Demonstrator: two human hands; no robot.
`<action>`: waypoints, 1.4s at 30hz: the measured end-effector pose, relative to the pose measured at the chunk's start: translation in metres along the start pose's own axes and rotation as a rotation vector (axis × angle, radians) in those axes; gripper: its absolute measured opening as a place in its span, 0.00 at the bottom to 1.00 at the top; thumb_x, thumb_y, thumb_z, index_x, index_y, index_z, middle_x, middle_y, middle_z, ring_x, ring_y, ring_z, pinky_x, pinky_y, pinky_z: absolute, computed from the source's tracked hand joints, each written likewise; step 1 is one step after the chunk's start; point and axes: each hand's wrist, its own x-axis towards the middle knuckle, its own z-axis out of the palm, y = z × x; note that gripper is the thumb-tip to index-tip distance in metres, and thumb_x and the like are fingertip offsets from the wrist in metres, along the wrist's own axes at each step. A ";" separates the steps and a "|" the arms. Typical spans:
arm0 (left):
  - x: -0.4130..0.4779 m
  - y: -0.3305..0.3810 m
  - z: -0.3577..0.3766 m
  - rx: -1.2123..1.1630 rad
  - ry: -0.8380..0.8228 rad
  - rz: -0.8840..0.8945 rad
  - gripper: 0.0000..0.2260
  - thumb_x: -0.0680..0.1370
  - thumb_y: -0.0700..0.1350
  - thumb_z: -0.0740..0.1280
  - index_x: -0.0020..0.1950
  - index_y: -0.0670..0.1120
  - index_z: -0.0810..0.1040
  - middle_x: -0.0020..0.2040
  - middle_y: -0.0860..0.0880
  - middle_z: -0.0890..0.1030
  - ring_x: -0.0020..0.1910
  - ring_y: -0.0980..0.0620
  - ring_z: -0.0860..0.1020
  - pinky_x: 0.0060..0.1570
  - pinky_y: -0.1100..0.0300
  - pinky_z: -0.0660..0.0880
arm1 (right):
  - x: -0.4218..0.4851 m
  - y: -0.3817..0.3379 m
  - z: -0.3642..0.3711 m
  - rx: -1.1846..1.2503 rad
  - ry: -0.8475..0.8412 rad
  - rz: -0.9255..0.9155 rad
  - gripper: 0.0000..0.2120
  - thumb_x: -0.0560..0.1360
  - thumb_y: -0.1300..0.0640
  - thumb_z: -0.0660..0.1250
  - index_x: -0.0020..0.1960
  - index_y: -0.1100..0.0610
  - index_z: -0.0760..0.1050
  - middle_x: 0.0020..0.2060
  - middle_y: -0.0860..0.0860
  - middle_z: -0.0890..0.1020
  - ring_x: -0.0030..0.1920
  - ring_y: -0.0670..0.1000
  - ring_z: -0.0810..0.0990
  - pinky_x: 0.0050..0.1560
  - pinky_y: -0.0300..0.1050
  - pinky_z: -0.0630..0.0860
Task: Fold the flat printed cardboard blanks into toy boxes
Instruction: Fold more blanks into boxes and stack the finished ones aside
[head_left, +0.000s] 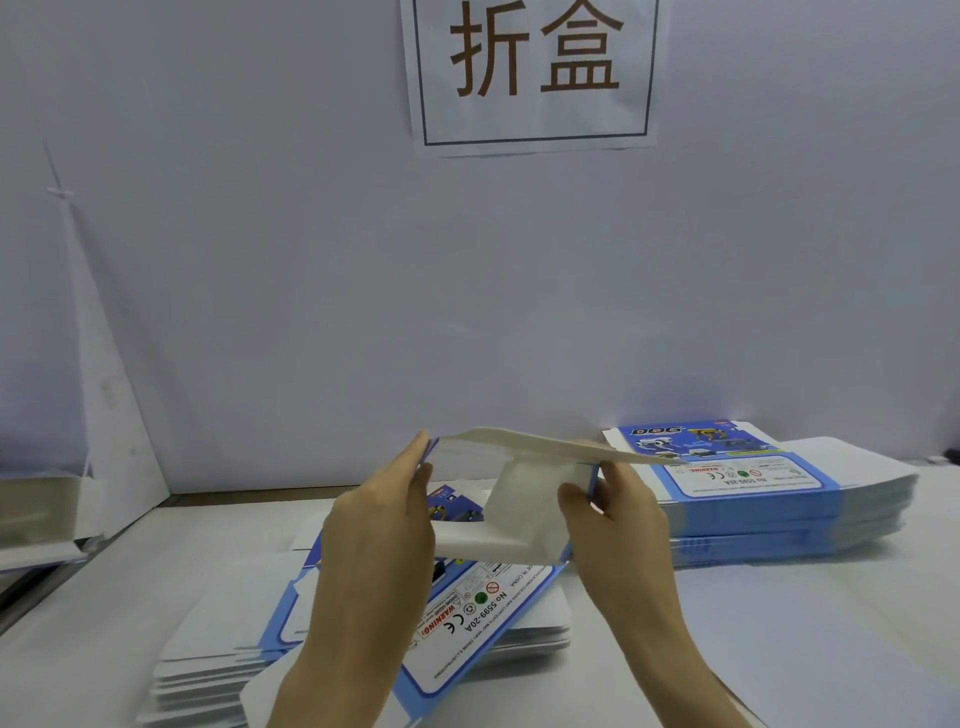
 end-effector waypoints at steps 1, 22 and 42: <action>0.000 0.001 -0.001 -0.026 -0.017 0.004 0.20 0.80 0.49 0.56 0.68 0.42 0.74 0.41 0.48 0.79 0.32 0.57 0.74 0.28 0.71 0.68 | 0.000 -0.001 0.000 0.026 -0.018 0.014 0.13 0.77 0.65 0.63 0.45 0.45 0.73 0.43 0.44 0.80 0.41 0.42 0.78 0.30 0.29 0.73; 0.001 -0.016 -0.007 -0.078 -0.139 0.253 0.55 0.59 0.70 0.69 0.76 0.56 0.42 0.77 0.54 0.40 0.78 0.53 0.41 0.75 0.42 0.43 | 0.005 -0.023 -0.023 0.442 -0.219 0.274 0.09 0.76 0.59 0.67 0.42 0.65 0.79 0.32 0.62 0.84 0.29 0.55 0.84 0.26 0.39 0.78; 0.004 -0.018 -0.021 -0.209 -0.230 0.438 0.55 0.60 0.67 0.74 0.77 0.60 0.45 0.73 0.53 0.51 0.73 0.52 0.62 0.50 0.65 0.79 | 0.021 -0.008 -0.036 1.157 -0.264 0.684 0.29 0.61 0.54 0.77 0.60 0.60 0.78 0.51 0.58 0.84 0.43 0.55 0.85 0.32 0.39 0.79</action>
